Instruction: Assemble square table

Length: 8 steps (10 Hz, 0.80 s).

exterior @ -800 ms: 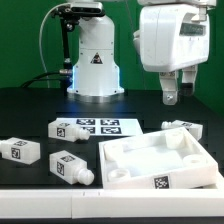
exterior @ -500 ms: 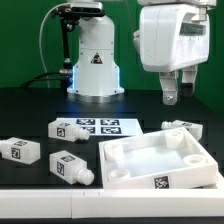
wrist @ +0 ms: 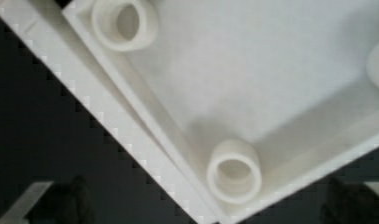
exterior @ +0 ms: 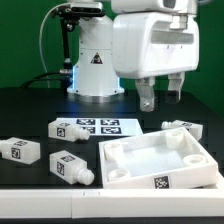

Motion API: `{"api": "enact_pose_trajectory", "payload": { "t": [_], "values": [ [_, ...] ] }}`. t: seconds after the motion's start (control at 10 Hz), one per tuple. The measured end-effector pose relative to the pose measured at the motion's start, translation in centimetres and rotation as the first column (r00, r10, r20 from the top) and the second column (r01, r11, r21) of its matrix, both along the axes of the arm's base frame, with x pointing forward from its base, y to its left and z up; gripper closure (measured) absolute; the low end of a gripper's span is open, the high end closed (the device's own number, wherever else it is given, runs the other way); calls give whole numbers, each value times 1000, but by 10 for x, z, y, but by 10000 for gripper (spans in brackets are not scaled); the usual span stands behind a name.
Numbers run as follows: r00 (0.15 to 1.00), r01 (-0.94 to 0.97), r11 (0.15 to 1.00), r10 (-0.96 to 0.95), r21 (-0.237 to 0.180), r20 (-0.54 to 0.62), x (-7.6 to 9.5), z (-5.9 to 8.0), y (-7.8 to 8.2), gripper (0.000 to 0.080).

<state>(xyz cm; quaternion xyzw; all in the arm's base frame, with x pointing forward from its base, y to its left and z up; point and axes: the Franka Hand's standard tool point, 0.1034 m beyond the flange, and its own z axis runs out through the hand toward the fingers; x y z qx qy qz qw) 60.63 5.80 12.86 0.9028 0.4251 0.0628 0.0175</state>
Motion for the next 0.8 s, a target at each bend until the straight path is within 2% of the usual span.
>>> {"api": "enact_pose_trajectory", "payload": {
  "t": [0.3, 0.4, 0.6, 0.7, 0.8],
  "values": [
    [1000, -18, 1000, 18, -5, -15, 1, 2, -2, 150],
    [999, 33, 999, -33, 13, -2, 1, 0, -5, 150],
    [941, 336, 938, -337, 89, -8, -23, -19, -17, 150],
    [933, 360, 928, -359, 94, -28, -28, -26, -24, 150],
    [942, 336, 937, -335, 100, -26, -27, -31, -37, 150]
  ]
}}
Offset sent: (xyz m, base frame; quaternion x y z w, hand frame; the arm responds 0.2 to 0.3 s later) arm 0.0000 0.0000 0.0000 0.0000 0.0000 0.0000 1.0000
